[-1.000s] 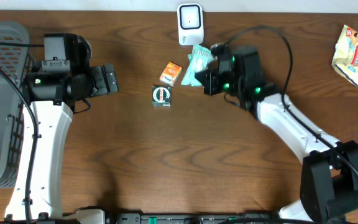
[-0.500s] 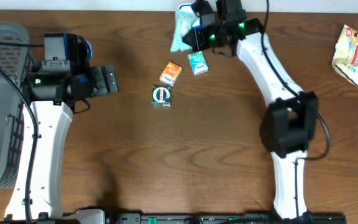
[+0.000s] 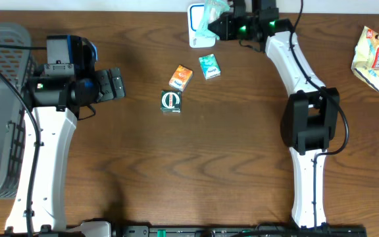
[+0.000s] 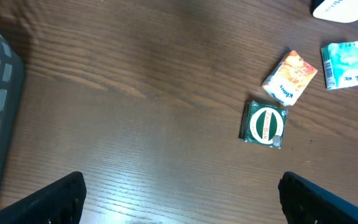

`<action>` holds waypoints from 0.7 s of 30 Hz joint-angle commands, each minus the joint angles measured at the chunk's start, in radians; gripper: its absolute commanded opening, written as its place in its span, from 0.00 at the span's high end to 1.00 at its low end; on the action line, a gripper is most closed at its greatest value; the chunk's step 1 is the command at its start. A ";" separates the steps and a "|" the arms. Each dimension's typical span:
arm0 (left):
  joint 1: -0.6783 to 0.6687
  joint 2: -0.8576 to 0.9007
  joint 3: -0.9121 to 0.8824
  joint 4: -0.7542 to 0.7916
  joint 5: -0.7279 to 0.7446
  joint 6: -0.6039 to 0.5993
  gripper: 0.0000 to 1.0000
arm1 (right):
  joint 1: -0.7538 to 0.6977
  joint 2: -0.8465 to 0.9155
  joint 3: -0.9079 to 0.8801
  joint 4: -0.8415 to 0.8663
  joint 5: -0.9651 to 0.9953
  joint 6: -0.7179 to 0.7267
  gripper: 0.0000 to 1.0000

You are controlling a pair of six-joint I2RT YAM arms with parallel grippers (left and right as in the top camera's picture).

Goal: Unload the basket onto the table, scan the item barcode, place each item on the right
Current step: 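Hold the wipe pack up in front of the scanner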

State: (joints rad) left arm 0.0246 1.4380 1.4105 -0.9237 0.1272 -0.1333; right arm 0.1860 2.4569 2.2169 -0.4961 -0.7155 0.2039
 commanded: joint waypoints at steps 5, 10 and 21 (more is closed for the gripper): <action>0.003 -0.001 0.002 -0.003 -0.009 0.002 0.02 | 0.024 0.031 0.031 0.006 -0.106 0.035 0.99; 0.003 -0.001 0.002 -0.003 -0.009 0.002 0.02 | 0.023 0.063 0.031 -0.013 -0.096 0.043 0.99; 0.003 0.000 0.002 -0.003 -0.009 0.002 0.03 | -0.051 0.060 0.105 -0.030 -0.086 0.058 0.99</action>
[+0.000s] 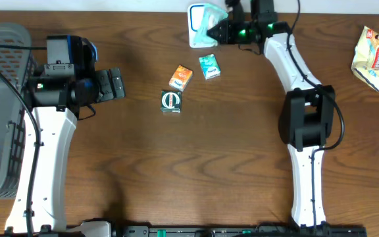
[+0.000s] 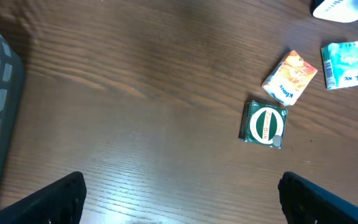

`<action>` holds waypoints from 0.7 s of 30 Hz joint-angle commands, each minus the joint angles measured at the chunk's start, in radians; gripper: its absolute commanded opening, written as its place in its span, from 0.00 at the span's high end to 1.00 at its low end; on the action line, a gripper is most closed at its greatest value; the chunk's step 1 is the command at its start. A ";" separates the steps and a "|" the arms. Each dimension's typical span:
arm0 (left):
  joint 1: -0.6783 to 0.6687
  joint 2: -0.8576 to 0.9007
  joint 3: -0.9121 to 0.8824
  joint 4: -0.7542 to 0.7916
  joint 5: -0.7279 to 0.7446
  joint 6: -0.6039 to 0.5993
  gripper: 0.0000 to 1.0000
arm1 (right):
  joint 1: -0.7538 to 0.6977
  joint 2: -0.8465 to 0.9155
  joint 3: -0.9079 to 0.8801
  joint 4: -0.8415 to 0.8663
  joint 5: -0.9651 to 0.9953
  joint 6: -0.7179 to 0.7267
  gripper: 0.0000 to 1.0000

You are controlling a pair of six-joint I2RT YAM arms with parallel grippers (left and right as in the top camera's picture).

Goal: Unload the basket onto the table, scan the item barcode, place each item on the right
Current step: 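Hold the wipe pack up in front of the scanner, then carry the wipe pack to the right table edge and release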

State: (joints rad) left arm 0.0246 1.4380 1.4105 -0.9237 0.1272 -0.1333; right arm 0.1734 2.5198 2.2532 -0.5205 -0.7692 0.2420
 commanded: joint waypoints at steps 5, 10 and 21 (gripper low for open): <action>0.003 0.000 0.002 -0.003 -0.009 0.002 0.02 | -0.125 -0.003 0.185 -0.147 -0.035 0.019 0.99; 0.003 -0.001 0.002 -0.003 -0.009 0.002 0.02 | -0.247 -0.003 0.265 -0.399 0.133 -0.041 0.99; 0.003 -0.001 0.002 -0.003 -0.009 0.002 0.02 | -0.558 -0.003 0.282 -0.780 0.691 -0.292 0.51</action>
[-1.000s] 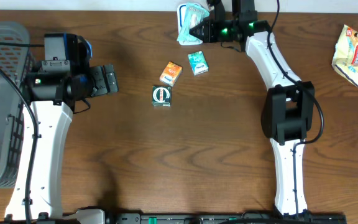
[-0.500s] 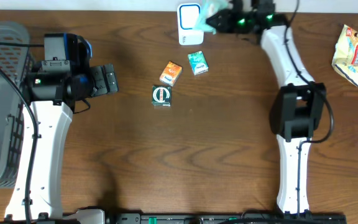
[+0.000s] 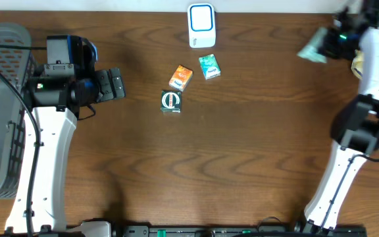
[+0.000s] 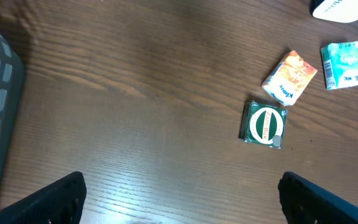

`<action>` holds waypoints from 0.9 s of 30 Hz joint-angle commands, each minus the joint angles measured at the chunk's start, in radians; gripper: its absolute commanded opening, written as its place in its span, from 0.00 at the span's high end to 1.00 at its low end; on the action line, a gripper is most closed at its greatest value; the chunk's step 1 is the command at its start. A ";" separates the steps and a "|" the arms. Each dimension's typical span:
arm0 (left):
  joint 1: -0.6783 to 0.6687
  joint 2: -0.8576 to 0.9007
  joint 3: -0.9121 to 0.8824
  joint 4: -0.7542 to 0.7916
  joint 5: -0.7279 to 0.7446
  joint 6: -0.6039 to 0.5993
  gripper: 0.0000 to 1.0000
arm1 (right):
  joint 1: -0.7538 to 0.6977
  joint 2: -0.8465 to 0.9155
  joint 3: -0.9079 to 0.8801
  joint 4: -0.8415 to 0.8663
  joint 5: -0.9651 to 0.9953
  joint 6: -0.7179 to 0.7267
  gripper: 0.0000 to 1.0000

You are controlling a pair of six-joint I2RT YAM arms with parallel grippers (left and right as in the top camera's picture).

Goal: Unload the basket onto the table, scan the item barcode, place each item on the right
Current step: 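Carry the wipe pack to the right table edge and release, then reach the right gripper to the green tissue pack and grasp it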

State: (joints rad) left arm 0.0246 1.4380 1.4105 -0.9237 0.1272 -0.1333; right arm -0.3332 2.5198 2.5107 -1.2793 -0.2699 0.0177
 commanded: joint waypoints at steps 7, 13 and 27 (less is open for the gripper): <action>0.003 0.000 0.002 -0.003 -0.009 0.002 0.03 | -0.130 -0.003 0.024 -0.053 -0.008 -0.068 0.01; 0.003 -0.001 0.002 -0.003 -0.009 0.002 0.02 | -0.079 -0.003 0.024 -0.053 -0.304 -0.068 0.01; 0.003 0.000 0.002 -0.003 -0.009 0.002 0.02 | 0.376 0.000 0.019 -0.068 -0.208 -0.168 0.01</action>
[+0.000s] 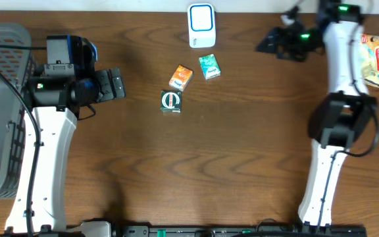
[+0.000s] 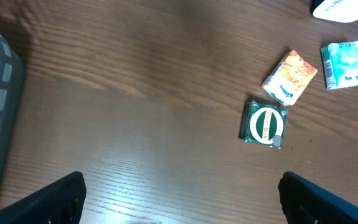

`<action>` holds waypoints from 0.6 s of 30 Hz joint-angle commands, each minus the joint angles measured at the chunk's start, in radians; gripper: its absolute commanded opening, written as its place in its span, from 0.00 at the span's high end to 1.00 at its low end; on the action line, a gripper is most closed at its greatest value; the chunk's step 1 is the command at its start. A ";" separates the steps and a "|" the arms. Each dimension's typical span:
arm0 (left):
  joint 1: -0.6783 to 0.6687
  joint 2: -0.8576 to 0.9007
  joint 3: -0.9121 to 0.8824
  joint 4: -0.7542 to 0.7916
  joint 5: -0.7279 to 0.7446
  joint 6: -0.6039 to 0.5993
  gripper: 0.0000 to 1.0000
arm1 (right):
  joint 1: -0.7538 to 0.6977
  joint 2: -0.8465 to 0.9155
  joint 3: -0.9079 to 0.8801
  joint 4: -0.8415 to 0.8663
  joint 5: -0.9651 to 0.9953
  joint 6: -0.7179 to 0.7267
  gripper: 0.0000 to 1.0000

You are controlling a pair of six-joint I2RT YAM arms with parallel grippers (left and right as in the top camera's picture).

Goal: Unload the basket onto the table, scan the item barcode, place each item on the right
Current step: 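Reach the right gripper to the green tissue pack and grasp it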

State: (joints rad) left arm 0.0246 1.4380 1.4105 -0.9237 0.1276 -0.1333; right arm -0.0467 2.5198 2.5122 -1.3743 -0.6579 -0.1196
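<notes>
The white and blue scanner [image 1: 201,25] stands at the table's far edge; its corner [image 2: 344,7] shows in the left wrist view. Below it lie a teal pack [image 1: 208,66] [image 2: 343,65], an orange pack [image 1: 181,78] [image 2: 289,77] and a green box [image 1: 170,101] [image 2: 264,124]. My left gripper [image 1: 117,83] [image 2: 182,205] hangs open, well left of these packs, with nothing between its fingers. To the right of the scanner my right gripper [image 1: 267,41] appears open and empty. The pale green bag is not visible.
A grey basket fills the left edge. A yellow and red snack bag lies at the far right, beside the right arm's upper link.
My right gripper was at the far right edge holding a pale green bag; now it is left of there, right of the scanner, without the bag. The left arm has not moved.
My right gripper held a pale green bag at the scanner through two moments. Then it held the bag at the table's far right by the snack bag. Now it is between there and the scanner, empty. The left arm and the three packs stayed put.
</notes>
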 commanded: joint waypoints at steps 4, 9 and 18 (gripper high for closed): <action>0.003 -0.001 0.002 -0.003 -0.009 0.002 0.02 | 0.205 0.002 -0.008 0.119 0.311 -0.031 0.01; 0.003 -0.001 0.002 -0.003 -0.009 0.002 0.02 | 0.303 0.002 -0.086 0.250 0.336 0.009 0.01; 0.003 0.000 0.002 -0.003 -0.009 0.002 0.02 | 0.302 0.002 -0.267 0.487 0.282 0.232 0.31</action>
State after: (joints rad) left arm 0.0246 1.4380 1.4105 -0.9237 0.1272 -0.1333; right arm 0.2733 2.5198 2.2768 -0.9092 -0.3428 0.0380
